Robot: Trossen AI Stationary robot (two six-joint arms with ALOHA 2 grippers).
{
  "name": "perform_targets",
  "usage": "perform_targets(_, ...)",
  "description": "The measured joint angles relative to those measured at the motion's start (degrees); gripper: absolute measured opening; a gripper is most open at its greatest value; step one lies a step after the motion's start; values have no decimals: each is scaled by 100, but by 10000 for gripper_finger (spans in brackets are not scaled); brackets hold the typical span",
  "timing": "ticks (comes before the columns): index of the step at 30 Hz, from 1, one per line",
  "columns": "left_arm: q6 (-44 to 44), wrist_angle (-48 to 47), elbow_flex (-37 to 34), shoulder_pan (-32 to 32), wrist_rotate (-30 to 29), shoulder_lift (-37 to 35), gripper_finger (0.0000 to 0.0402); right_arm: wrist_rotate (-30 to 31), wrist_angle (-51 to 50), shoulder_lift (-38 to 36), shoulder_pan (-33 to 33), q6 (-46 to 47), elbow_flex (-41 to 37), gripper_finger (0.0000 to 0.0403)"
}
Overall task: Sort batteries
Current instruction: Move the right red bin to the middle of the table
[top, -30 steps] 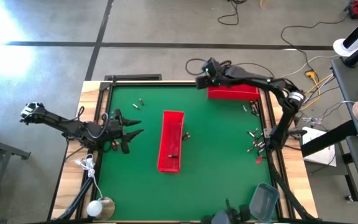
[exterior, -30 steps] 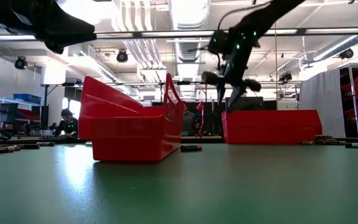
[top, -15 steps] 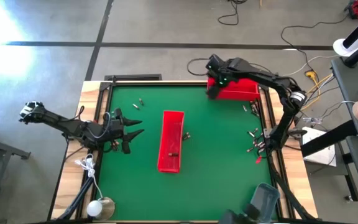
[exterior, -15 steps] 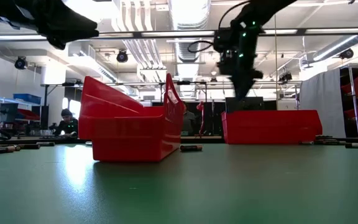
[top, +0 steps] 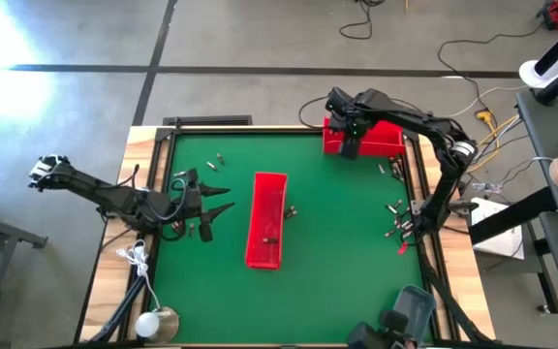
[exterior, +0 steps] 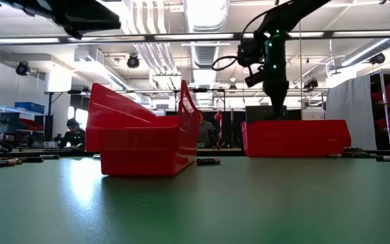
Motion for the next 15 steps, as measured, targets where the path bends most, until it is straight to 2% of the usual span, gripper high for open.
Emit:
perform_targets(8,296,873,-279,0,-7,-75,157,-126,-58,39,-68,-317,-4,108)
perform_targets(15,435,976,-390,-4,5,-342,157,-154,-189,150,-141,-322,-20,121)
